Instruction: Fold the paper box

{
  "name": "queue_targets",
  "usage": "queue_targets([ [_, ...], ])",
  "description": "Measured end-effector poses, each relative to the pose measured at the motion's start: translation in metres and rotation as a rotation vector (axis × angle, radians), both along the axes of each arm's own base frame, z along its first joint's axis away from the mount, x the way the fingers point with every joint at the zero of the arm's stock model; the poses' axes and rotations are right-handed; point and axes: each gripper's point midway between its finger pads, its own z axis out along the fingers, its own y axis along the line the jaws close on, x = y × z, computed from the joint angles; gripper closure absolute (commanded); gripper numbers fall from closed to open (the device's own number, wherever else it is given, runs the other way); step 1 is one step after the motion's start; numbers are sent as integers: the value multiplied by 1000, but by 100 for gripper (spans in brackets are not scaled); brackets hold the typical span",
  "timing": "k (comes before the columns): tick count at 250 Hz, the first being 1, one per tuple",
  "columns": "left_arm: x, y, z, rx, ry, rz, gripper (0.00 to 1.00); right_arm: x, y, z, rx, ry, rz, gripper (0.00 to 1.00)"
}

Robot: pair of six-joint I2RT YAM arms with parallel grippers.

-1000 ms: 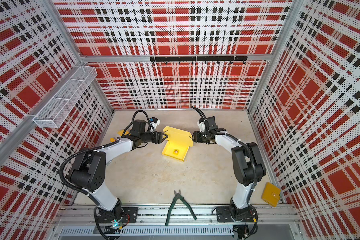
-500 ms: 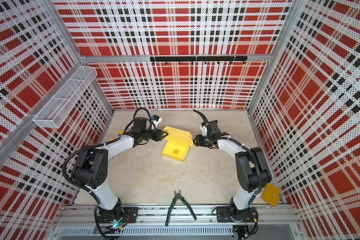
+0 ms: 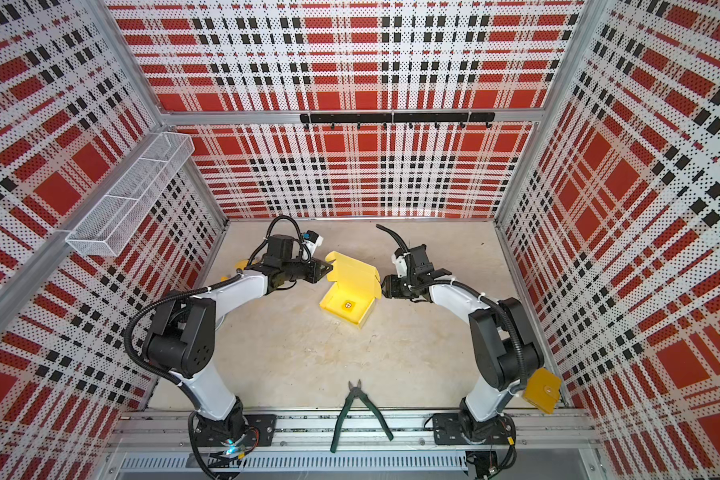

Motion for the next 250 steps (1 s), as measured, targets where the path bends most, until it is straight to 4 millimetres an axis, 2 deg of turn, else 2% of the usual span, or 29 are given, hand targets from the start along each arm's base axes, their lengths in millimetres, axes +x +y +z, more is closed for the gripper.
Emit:
queue_targets([
  [56,-3,-3,1,18,-21,-25,84,-18,0,1,13,-7,-21,47],
  [95,-3,-3,1,27,-29,-30,84,-27,10,3,22,-21,-6,48],
  [128,-6,-10,1,31,-32,-45,84,-35,20,5,34,-50,25,48],
  [225,-14,-23,0,45,-47,-86,84,-68,38,-1,140,-222,156,46],
  [250,-15,-25,0,49,-51,-94,84,-74,48,4,171,-301,220,45],
])
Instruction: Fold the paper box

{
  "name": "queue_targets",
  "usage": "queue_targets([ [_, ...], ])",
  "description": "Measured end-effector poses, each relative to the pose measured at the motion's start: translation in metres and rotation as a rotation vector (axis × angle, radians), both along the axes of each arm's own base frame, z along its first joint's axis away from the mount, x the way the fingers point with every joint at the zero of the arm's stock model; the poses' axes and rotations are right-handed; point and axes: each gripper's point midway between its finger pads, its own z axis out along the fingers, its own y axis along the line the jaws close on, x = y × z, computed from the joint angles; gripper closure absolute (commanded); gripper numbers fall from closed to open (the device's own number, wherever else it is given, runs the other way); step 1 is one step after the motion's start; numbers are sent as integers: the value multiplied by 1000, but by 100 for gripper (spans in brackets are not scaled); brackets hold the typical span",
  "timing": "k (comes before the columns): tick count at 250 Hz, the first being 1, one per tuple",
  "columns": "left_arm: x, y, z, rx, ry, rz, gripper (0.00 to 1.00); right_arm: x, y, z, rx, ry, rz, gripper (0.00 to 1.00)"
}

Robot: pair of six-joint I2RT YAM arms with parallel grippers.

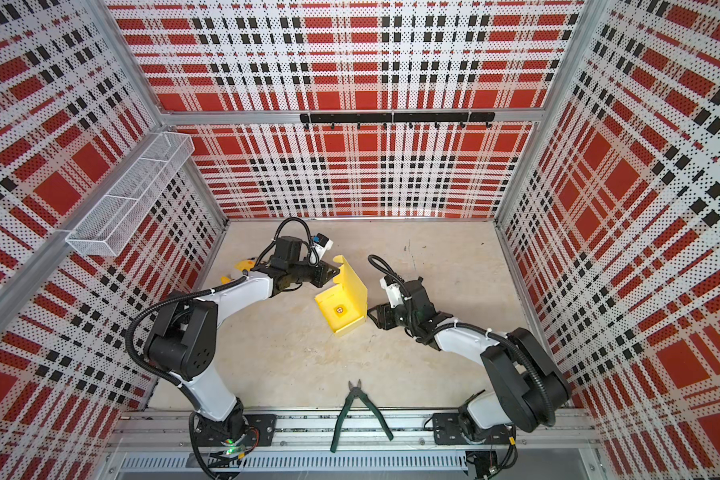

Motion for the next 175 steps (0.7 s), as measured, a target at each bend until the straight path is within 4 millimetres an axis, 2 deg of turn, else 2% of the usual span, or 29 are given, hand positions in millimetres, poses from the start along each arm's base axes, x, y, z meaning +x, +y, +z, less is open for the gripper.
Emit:
queue_targets([
  [79,0,1,-1,10,-6,-1,84,1,26,36,93,-230,112,42],
  [175,-3,1,-1,13,0,-4,84,-13,34,20,92,-324,191,36],
])
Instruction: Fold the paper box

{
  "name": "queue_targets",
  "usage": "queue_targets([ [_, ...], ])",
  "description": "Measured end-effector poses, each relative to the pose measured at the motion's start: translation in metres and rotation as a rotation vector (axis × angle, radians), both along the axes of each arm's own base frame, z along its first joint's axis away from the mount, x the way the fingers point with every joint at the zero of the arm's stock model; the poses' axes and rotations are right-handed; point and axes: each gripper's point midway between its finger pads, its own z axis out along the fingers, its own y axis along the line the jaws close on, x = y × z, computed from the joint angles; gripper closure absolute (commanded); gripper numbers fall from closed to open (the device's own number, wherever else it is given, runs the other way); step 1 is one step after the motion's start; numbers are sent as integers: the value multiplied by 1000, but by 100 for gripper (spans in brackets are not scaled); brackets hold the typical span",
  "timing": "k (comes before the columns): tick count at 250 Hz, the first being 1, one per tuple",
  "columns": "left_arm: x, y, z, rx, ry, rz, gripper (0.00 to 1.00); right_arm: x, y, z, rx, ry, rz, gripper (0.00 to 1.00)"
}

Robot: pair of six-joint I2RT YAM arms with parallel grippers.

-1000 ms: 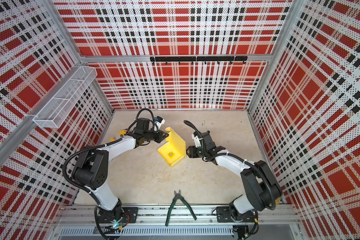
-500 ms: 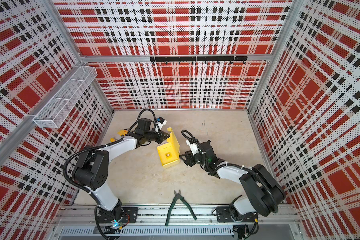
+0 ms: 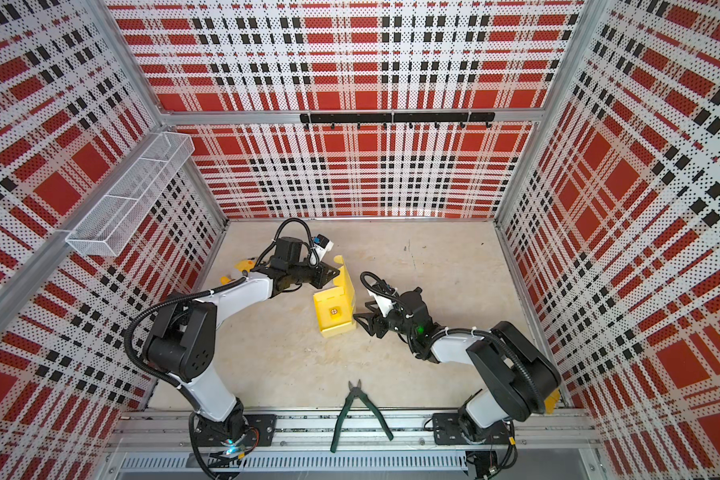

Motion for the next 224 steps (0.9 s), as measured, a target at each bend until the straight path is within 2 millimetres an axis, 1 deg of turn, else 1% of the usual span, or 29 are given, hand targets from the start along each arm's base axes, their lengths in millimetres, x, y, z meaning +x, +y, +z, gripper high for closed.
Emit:
queue_targets([
  [41,0,0,0,0,0,-1,84,-4,8,-2,19,-32,26,35],
  [85,-2,0,-1,1,1,-3,85,-3,12,-5,31,-50,30,38],
  [115,-4,-1,-1,-1,3,-5,85,-2,16,-10,27,-60,25,43],
  [178,-12,2,-5,-22,21,19,86,3,15,-14,0,-88,-5,55],
  [199,-16,3,-11,-33,32,27,86,3,13,-19,-33,-95,-8,59],
  [224,-22,7,-23,-43,54,35,86,2,9,-25,-82,-96,-7,61],
])
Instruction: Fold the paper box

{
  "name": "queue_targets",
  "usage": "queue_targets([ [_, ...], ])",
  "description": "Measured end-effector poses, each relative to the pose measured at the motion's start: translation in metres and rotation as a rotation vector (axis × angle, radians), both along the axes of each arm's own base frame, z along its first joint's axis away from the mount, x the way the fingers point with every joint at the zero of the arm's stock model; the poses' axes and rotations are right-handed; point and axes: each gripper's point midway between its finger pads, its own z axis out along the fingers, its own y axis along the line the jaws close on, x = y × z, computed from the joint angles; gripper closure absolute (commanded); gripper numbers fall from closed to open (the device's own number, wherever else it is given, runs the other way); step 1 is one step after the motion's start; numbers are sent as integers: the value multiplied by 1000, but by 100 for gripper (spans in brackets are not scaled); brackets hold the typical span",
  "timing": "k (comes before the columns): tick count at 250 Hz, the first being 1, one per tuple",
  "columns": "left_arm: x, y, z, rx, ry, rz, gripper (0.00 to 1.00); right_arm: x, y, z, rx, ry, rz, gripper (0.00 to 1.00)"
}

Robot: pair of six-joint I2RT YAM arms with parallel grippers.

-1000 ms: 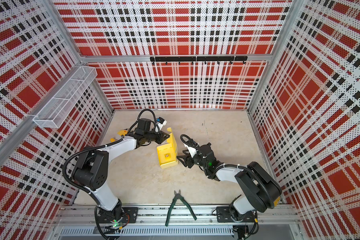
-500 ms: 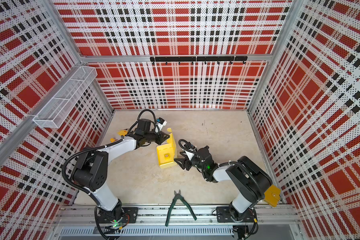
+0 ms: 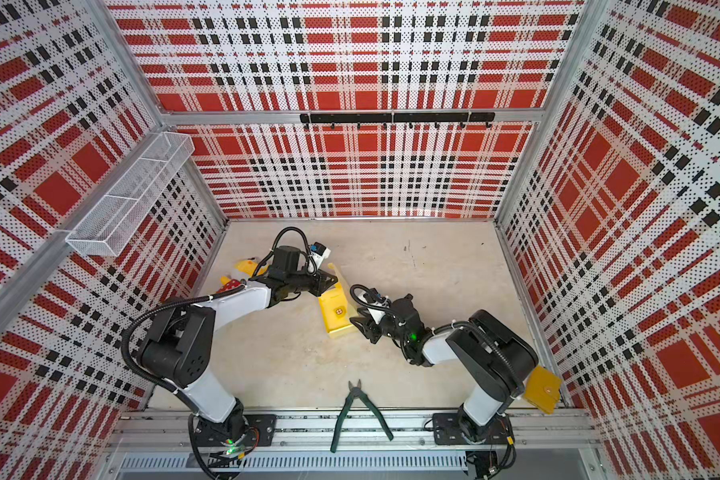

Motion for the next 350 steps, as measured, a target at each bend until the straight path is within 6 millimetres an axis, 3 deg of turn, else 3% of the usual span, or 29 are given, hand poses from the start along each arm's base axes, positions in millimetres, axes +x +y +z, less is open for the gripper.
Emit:
queue_targets([
  [46,-6,8,-14,-17,15,14,86,0,-4,1,-68,-32,-4,65],
  [103,-6,6,-12,-34,7,14,88,4,-10,-1,-126,-63,-22,68],
  [233,-2,8,-12,-35,1,26,92,10,-1,0,-166,-111,-24,74],
  [286,-2,7,-13,-38,8,28,92,10,1,2,-173,-144,-20,56],
  [350,-3,7,-14,-43,14,27,92,12,4,1,-192,-190,-9,51],
])
